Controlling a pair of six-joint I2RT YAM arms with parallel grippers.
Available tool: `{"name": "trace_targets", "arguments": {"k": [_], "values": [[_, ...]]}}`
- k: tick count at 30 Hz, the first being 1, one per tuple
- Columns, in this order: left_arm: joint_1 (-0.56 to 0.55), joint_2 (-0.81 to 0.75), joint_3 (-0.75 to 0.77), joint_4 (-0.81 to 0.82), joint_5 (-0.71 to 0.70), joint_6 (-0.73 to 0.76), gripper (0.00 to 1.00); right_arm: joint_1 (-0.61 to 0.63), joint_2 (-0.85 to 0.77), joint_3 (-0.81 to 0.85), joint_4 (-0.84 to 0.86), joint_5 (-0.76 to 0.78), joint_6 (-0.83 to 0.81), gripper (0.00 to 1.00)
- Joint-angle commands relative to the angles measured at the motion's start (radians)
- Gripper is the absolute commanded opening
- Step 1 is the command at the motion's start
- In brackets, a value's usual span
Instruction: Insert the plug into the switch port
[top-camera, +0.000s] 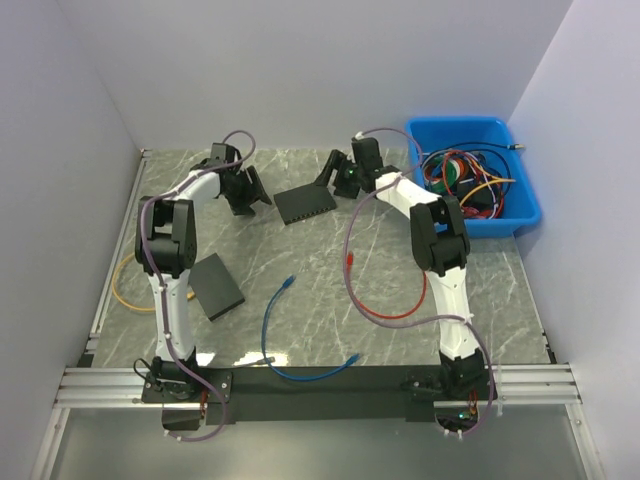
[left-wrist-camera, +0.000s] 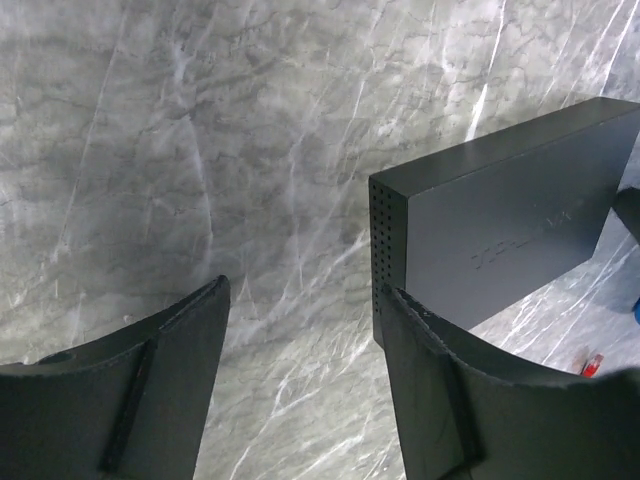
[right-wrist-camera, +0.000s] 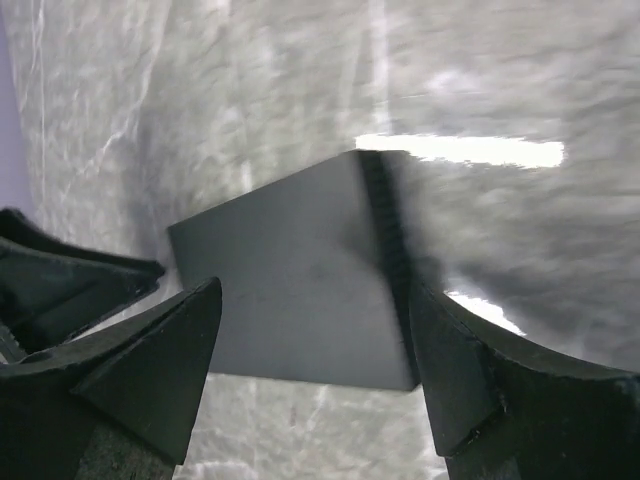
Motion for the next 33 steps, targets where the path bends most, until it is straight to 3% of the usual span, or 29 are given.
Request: {"name": "trace_targets", "arguments": {"k": [1,6,12,22,33], "values": [[-0.004,0.015,0.052,-0.008,-0.009,-0.006,0.68,-0.021,0.053,0.036,0.014,-0.072,0.058,0.81],[-0.012,0.021,0.059,-0.01,-0.009,-0.003,0.68,-0.033,-0.013,-0.088,0.126,-0.053,0.07,0.8],[-0.019,0.038,0.073,-0.001,0.047,0.003,0.68,-0.021,0.057,0.01,0.054,-0.151,0.056,0.77],[-0.139,0.041,0.081,-0.045,0.055,0.017,0.68,0.063,-0.001,-0.119,0.048,-0.115,-0.016,0.67],[-0.317,-0.233,-0.324,0.151,0.012,-0.161,0.67,0.123,-0.179,-0.424,0.12,-0.1,-0.034,0.65]]}}
